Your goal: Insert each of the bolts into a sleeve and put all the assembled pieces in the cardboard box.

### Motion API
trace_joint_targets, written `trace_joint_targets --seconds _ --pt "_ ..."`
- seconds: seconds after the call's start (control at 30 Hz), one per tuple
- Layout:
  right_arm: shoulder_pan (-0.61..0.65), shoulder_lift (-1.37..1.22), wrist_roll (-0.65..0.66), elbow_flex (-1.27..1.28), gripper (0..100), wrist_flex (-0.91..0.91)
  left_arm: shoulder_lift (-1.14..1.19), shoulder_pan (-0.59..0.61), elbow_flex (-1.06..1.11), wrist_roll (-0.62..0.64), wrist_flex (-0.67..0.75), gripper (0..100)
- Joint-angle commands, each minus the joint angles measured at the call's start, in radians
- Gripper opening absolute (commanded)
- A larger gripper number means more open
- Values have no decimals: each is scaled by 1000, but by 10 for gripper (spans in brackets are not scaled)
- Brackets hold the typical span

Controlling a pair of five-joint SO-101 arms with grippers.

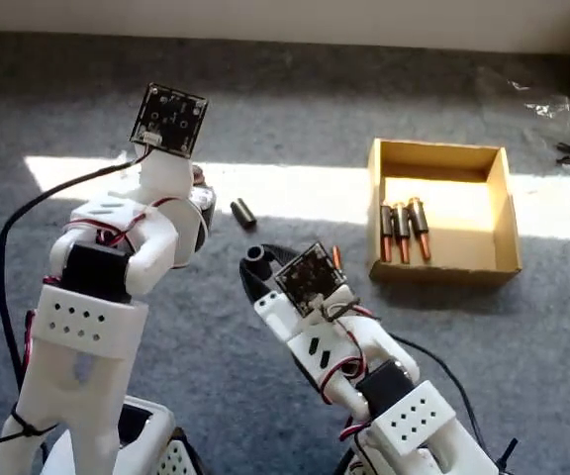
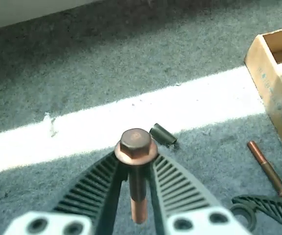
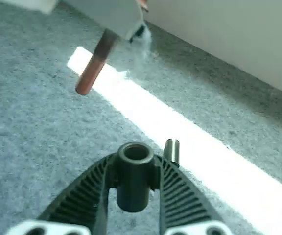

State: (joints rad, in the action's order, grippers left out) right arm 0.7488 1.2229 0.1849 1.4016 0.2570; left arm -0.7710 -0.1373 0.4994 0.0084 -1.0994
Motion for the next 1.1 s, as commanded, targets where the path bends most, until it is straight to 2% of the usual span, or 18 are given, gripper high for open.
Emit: trace_joint_targets --seconds 0.0,0.1,0.17,0.43,0.57,0.77,1.07 --pt "19 15 5 -2 4 -33 -173 -18 77 5 107 4" --pt "22 15 -9 -4 4 -73 -328 -44 225 3 244 4" --pt "18 12 -63 -4 4 -108 -397 -56 297 3 301 4" --pt "21 10 -112 -1 4 -124 -509 -110 328 37 307 4" --pt "18 16 -213 22 4 -125 -544 -171 380 48 359 4" --pt "16 16 -218 42 4 -124 -631 -216 550 49 552 4" --pt "16 16 -213 35 4 -125 -766 -219 610 120 568 4"
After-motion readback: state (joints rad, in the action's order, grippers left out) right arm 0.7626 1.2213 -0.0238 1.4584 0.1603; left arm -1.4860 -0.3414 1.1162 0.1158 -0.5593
